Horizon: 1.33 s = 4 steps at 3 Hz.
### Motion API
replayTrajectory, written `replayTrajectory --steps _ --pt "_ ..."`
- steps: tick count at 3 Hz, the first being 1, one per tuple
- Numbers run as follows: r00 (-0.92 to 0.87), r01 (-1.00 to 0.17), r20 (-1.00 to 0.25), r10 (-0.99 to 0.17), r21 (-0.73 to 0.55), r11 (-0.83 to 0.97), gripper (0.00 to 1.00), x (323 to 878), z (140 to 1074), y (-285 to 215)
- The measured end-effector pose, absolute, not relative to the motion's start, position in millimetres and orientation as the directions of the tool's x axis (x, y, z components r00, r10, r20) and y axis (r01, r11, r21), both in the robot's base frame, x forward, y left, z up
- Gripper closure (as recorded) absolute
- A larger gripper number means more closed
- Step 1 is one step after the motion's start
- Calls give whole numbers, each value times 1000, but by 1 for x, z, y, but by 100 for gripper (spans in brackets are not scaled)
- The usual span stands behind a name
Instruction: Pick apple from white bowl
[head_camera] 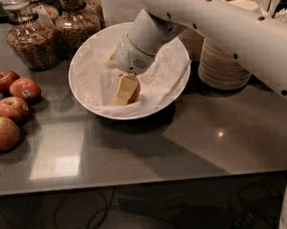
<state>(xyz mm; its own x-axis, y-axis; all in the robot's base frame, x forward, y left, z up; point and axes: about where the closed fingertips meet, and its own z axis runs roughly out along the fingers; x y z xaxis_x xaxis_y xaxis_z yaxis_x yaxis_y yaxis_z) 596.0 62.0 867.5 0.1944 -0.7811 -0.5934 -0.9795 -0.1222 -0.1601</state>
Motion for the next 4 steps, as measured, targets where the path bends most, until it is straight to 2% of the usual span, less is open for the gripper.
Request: replayTrajectory --steps 1,2,4 --pt "202 -978 -593 -779 -165 -128 9 598 869 67" --pt "202 -978 -593 -779 -165 -128 23 598 869 67" --pt "201 -978 -593 -779 -164 -127 19 598 869 66"
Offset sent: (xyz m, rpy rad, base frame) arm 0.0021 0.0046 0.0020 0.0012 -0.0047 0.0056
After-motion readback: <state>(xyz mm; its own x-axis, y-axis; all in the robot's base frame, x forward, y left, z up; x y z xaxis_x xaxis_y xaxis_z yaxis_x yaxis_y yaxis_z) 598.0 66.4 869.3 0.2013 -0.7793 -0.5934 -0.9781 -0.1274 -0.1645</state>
